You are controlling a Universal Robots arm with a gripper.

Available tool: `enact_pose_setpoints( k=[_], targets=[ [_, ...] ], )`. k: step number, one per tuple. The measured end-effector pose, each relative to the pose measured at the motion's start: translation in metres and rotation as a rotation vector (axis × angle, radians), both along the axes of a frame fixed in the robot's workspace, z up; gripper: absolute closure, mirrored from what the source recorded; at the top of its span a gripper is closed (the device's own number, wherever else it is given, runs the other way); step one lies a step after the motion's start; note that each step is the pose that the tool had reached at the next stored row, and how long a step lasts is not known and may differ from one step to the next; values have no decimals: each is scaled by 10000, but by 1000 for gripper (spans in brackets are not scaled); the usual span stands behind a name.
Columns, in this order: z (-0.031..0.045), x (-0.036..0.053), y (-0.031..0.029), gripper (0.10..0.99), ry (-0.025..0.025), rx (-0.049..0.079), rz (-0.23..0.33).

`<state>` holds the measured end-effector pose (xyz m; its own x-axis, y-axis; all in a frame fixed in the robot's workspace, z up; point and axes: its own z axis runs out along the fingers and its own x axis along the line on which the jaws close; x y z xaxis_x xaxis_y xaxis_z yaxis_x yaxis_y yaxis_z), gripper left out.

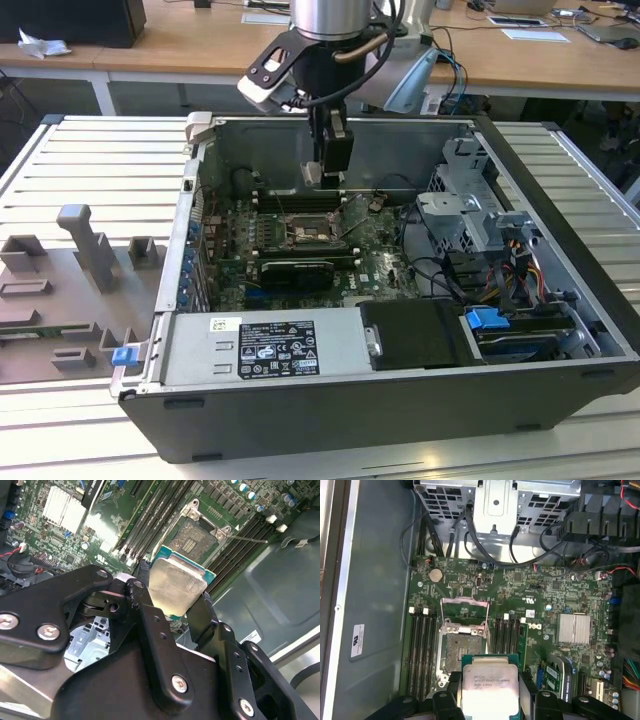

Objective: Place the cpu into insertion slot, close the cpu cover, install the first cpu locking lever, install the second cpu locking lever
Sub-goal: 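Place the cpu into insertion slot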

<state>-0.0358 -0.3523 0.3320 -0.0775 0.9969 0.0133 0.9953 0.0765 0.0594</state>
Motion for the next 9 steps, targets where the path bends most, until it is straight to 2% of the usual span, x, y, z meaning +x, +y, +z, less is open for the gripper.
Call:
enact_pose_setpoints(
  k=[3,9],
  targets=[
    [-25,0,0,545,35,-2,-1],
    [-92,0,0,545,45,-2,0]
  ],
)
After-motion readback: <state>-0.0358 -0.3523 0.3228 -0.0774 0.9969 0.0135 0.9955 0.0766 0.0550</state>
